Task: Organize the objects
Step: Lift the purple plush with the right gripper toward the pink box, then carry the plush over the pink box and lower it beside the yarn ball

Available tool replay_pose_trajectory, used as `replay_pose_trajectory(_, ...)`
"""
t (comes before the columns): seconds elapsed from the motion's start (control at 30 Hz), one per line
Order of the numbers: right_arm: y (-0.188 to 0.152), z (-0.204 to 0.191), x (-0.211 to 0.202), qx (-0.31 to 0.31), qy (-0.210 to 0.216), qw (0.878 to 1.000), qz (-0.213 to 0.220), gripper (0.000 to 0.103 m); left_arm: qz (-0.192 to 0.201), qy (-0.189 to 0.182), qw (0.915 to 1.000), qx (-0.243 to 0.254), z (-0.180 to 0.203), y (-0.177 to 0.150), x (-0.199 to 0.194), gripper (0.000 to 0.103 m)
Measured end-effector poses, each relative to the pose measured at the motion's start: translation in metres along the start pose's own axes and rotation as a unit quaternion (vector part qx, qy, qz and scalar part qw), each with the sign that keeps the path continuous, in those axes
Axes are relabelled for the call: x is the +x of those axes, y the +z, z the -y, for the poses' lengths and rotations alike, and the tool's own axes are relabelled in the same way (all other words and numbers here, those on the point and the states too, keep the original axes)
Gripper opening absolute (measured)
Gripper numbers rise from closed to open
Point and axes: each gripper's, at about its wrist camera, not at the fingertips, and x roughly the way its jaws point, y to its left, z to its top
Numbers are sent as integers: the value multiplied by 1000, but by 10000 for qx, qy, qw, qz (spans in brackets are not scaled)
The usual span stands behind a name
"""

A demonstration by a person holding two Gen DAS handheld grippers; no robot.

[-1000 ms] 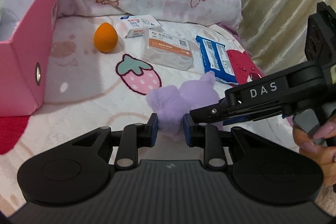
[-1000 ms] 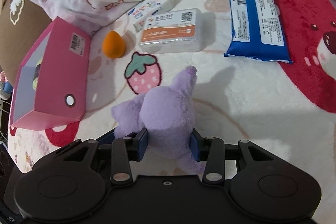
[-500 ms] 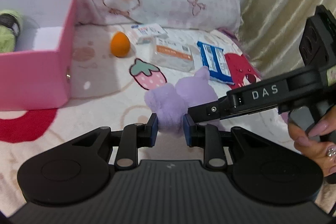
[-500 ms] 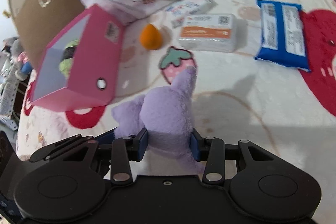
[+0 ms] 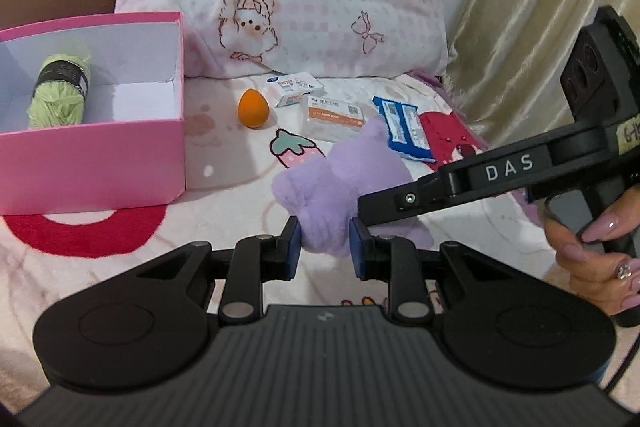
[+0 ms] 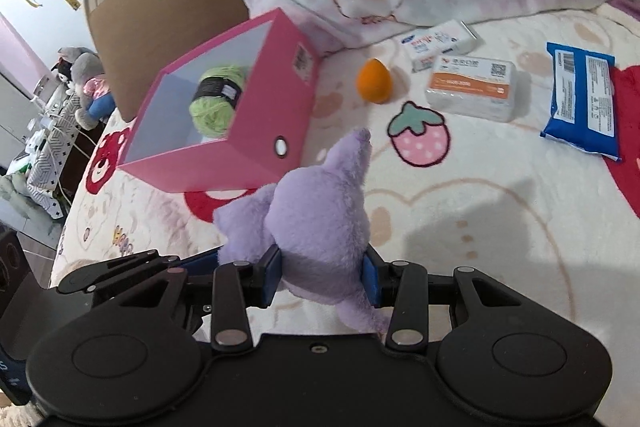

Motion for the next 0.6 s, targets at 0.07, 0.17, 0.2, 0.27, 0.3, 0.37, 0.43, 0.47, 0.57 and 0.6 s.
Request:
replay_pose_trajectory(0.07, -2, -5, -6, 51, 75, 10000, 14, 46, -5, 9, 10000, -12, 1, 2, -11, 24)
replay_pose_trajectory(0.17, -7, -18, -16, 87, 198, 9998, -21, 46, -109, 118, 9999, 23, 2, 7, -29, 24)
replay_pose_trajectory(0.2, -9, -23, -18, 61, 241, 9997, -27, 46, -203, 140, 9997, -21, 2, 8, -34, 25)
replay_pose_trajectory(0.27, -11, -33, -22, -37, 307, 9995, -19, 46, -329, 168, 9992, -167, -3, 12, -42, 26)
replay_pose_trajectory(0.3, -12, -39, -24, -101, 315, 9995, -20, 46, -325, 166, 9992, -158, -4, 13, -48, 26)
replay_pose_trajectory(0.37, -13, -49, -27, -157, 316, 9994, -47, 46, -294, 160, 9993, -142, -5, 15, -59, 26)
replay_pose_trajectory(0.43, -12, -57, -31, -165, 363, 9992, -82, 46, -295, 173, 9993, -154, -6, 17, -69, 26)
replay_pose_trajectory(0.47, -12, -61, -33, -177, 386, 9991, -91, 46, -283, 180, 9993, -147, -6, 18, -75, 26)
replay_pose_trajectory(0.57, -11, -73, -41, -236, 440, 9987, -110, 46, -262, 239, 9994, -62, -3, 21, -92, 26)
replay_pose_trajectory(0.6, -11, -78, -43, -280, 444, 9986, -114, 46, -281, 251, 9993, -48, -2, 23, -96, 26)
